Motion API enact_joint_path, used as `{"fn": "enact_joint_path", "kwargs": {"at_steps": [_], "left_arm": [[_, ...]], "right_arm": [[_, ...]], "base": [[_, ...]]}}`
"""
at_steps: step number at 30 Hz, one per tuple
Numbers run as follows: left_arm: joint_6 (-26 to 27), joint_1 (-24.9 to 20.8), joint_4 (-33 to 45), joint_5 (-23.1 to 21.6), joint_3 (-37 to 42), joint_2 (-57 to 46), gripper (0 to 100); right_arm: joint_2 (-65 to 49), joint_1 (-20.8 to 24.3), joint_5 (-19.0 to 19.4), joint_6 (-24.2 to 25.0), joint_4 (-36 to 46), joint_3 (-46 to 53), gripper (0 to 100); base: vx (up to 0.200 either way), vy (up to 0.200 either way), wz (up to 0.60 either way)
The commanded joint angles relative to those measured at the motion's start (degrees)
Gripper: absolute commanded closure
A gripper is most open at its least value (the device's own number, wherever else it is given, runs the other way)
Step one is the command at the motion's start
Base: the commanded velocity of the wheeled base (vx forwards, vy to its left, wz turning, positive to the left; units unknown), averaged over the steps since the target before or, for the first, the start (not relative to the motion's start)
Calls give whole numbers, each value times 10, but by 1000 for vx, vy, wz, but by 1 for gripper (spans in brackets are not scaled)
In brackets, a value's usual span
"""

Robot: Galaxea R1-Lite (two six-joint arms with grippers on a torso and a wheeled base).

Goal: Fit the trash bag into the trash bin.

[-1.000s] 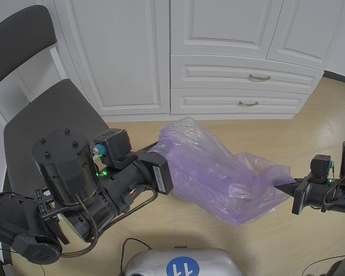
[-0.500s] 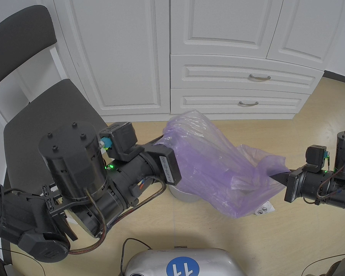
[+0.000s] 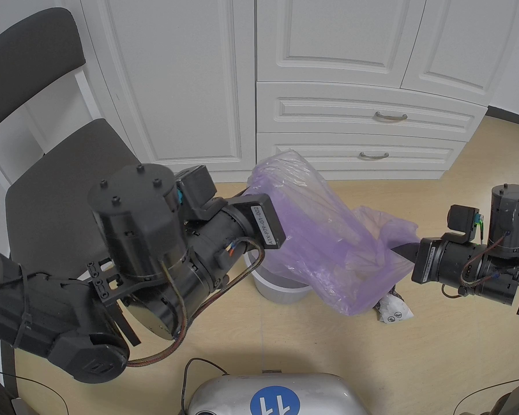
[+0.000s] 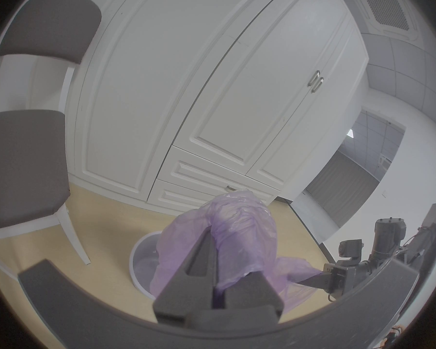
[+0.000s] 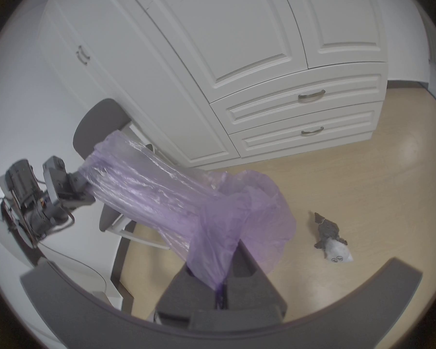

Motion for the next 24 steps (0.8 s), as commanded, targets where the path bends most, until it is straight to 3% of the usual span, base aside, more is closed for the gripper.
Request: {"fn": "enact_joint_path", "kwargs": {"at_steps": [1, 7, 16, 24], "left_arm": [[-10, 2, 10, 2, -18, 19, 100], [-55, 11, 79, 3, -55, 19, 100], [-154, 30, 228, 12, -134, 30, 100], [-189, 47, 233, 9, -141, 65, 100]], "right_arm": [[9, 1, 0, 18, 2, -20, 100], [16, 1, 1, 58, 40, -56, 100], [25, 0, 6, 162, 145, -145, 100], [58, -1, 6, 195, 137, -160, 100]], "base": [[0, 0, 0], [0, 0, 0], [0, 0, 0], [0, 0, 0]]}}
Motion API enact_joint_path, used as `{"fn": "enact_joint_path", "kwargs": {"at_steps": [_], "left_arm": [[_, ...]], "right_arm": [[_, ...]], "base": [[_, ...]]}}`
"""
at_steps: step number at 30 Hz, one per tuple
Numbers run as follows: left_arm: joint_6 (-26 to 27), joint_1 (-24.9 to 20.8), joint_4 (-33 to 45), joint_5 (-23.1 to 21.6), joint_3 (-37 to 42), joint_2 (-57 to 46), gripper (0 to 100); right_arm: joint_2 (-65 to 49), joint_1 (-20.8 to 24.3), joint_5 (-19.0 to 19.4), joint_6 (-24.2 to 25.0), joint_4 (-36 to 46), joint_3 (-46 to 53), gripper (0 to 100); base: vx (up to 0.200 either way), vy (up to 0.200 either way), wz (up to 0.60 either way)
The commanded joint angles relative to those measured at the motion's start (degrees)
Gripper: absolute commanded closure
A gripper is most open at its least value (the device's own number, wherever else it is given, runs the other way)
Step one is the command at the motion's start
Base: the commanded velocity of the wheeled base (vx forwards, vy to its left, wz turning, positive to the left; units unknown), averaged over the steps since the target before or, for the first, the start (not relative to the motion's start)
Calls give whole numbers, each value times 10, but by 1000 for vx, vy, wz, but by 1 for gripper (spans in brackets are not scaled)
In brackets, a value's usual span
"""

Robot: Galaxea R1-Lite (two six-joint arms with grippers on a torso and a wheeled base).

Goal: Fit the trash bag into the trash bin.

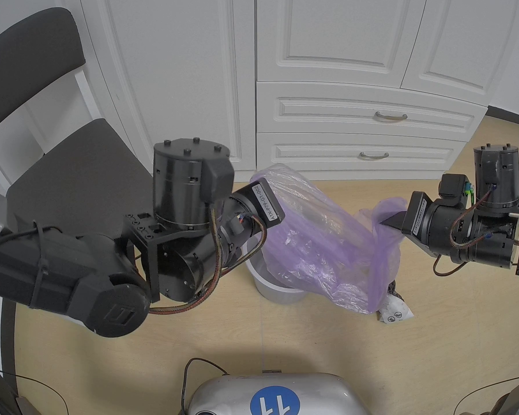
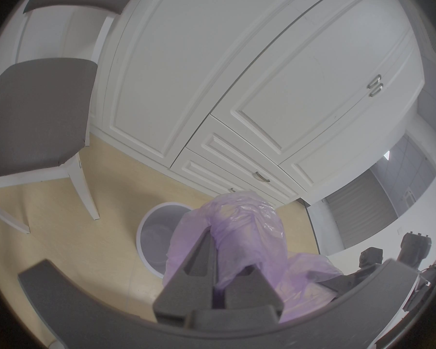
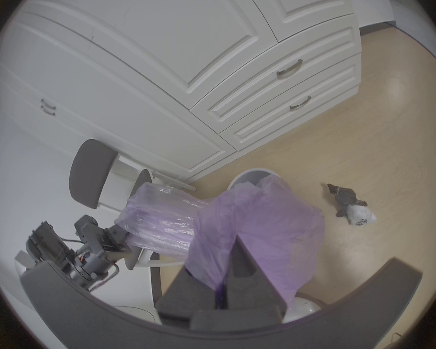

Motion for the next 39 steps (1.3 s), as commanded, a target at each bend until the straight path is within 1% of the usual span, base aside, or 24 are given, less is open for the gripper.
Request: {"fn": "enact_joint_path", "kwargs": {"at_steps": [1, 4, 9, 11, 15, 18, 20, 21, 23, 24, 25, 26, 28, 30, 34, 36, 39], "left_arm": [[-9, 14, -5, -5, -6, 27, 100], [-12, 18, -5, -5, -14, 34, 100], [-14, 19, -6, -5, -13, 34, 100], [-22, 19, -6, -5, -13, 35, 100], [-23, 24, -7, -5, -15, 48, 100], [-23, 29, -19, -5, -17, 70, 100], [-23, 31, -21, -5, -18, 75, 100], [-23, 40, -37, -5, -27, 106, 100], [-23, 44, -41, -5, -31, 118, 100], [-23, 50, -42, -5, -41, 135, 100], [-23, 51, -42, -5, -43, 137, 100], [-23, 54, -42, -5, -49, 149, 100], [-23, 55, -42, -5, -50, 150, 100], [-23, 63, -42, -6, -49, 156, 100], [-37, 89, -46, -21, -55, 185, 100], [-54, 107, -59, -41, -63, 203, 100], [-59, 116, -74, -48, -72, 222, 100]], "right_arm": [[29, -2, 1, 18, -3, -17, 100], [41, -3, 1, 38, -4, -25, 100], [62, 1, 2, 52, -31, -20, 100], [82, 10, 3, 63, -69, -8, 100], [116, 18, 3, 83, -145, 12, 100], [154, 26, 3, 88, -196, 27, 100], [161, 26, 3, 89, -205, 29, 100], [205, 26, 2, 94, -253, 31, 100], [221, 26, 2, 101, -273, 31, 100], [246, 26, 3, 115, -303, 31, 100], [250, 26, 3, 118, -309, 31, 100], [274, 26, 3, 128, -339, 30, 100], [289, 26, 3, 132, -357, 30, 100], [322, 30, 3, 133, -398, 28, 100], [354, 29, 6, 133, -439, 27, 100], [389, 28, 16, 134, -469, 23, 100], [435, 24, 24, 133, -514, 10, 100]], "base": [[0, 0, 0], [0, 0, 0], [0, 0, 0], [0, 0, 0], [0, 0, 0], [0, 0, 0], [0, 0, 0], [0, 0, 0], [0, 0, 0], [0, 0, 0], [0, 0, 0], [0, 0, 0], [0, 0, 0], [0, 0, 0], [0, 0, 0], [0, 0, 0], [0, 0, 0]]}}
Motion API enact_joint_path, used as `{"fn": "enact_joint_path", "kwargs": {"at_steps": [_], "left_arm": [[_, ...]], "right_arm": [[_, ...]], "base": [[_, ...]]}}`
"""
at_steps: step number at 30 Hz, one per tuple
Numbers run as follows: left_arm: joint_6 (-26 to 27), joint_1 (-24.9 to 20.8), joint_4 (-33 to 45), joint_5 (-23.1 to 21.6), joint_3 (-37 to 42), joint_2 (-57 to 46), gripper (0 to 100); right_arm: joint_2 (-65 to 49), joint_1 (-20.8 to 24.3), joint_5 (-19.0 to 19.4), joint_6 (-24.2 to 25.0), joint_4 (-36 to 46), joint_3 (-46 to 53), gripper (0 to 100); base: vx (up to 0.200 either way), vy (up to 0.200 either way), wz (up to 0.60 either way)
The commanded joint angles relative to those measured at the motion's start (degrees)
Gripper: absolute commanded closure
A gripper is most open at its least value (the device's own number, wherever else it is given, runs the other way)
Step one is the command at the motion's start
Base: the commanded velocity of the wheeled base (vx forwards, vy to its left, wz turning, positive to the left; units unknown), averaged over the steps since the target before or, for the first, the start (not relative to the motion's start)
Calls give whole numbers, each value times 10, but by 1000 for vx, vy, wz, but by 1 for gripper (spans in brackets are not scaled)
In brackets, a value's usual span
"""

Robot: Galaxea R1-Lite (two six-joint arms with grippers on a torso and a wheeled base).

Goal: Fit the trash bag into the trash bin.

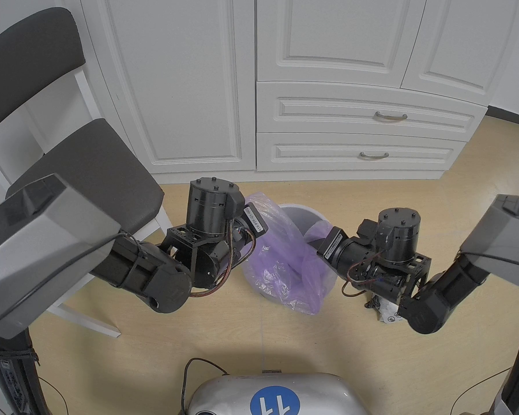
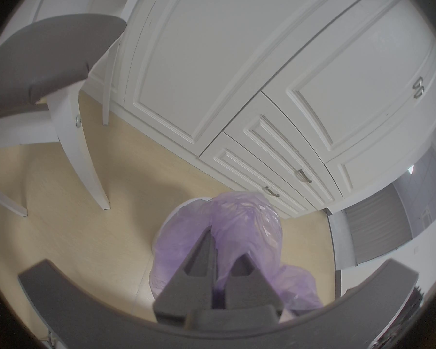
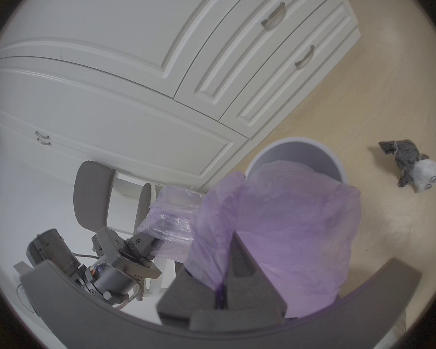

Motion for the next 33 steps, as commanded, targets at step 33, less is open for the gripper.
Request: {"fn": "enact_joint_path", "kwargs": {"at_steps": [33], "left_arm": [[-101, 53, -71, -10, -141, 159, 100]], "right_arm": [[192, -61, 50, 1, -102, -225, 100]], "base": [[0, 0, 0]]}}
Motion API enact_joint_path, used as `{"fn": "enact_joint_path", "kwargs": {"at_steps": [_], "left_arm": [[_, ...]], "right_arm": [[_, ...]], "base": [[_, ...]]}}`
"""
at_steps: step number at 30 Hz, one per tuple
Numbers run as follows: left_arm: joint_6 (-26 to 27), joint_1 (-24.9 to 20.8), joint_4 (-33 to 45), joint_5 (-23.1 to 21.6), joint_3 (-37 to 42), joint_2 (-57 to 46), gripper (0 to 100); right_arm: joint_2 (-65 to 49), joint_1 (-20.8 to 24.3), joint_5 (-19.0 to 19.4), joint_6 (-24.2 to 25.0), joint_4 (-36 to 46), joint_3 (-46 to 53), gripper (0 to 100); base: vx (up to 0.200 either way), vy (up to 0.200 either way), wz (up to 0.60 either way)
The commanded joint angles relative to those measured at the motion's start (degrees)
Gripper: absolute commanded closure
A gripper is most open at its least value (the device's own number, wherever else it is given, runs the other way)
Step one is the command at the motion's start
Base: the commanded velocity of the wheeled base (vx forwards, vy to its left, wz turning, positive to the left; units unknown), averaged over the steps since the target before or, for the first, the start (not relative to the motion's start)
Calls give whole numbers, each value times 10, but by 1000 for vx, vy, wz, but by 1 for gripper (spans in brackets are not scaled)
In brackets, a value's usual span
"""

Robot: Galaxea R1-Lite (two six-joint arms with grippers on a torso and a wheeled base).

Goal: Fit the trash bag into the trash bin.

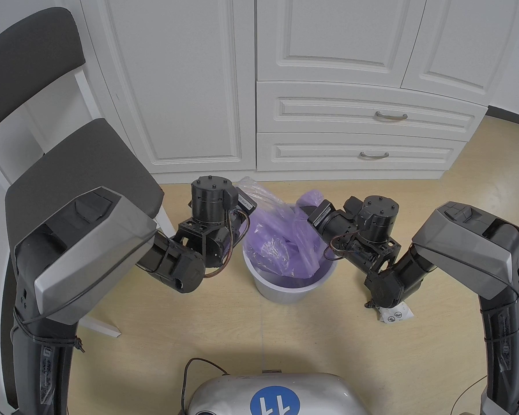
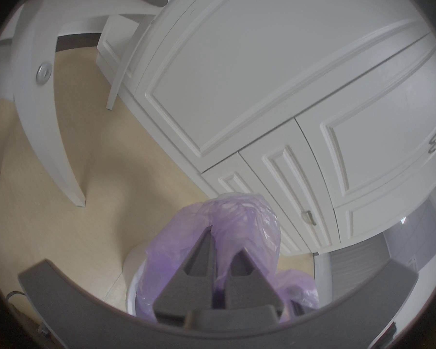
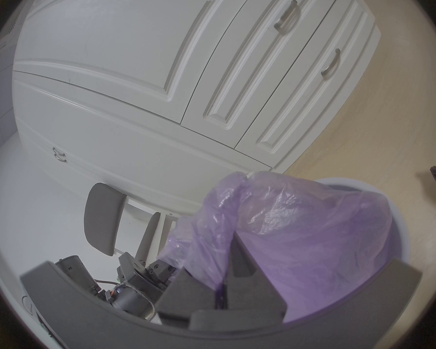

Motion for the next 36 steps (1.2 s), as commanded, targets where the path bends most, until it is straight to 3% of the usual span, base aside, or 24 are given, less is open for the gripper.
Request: {"fn": "enact_joint_path", "kwargs": {"at_steps": [1, 18, 36], "left_arm": [[0, -8, 0, 2, 5, 19, 100], [2, -15, 0, 6, 27, 18, 100], [13, -21, -1, 16, 40, 21, 100]], "right_arm": [[13, -2, 2, 0, -1, 1, 100], [38, 34, 1, 0, -3, 15, 100], [58, 28, 0, -1, 5, 15, 100]], "base": [[0, 0, 0], [0, 0, 0], [0, 0, 0]]}}
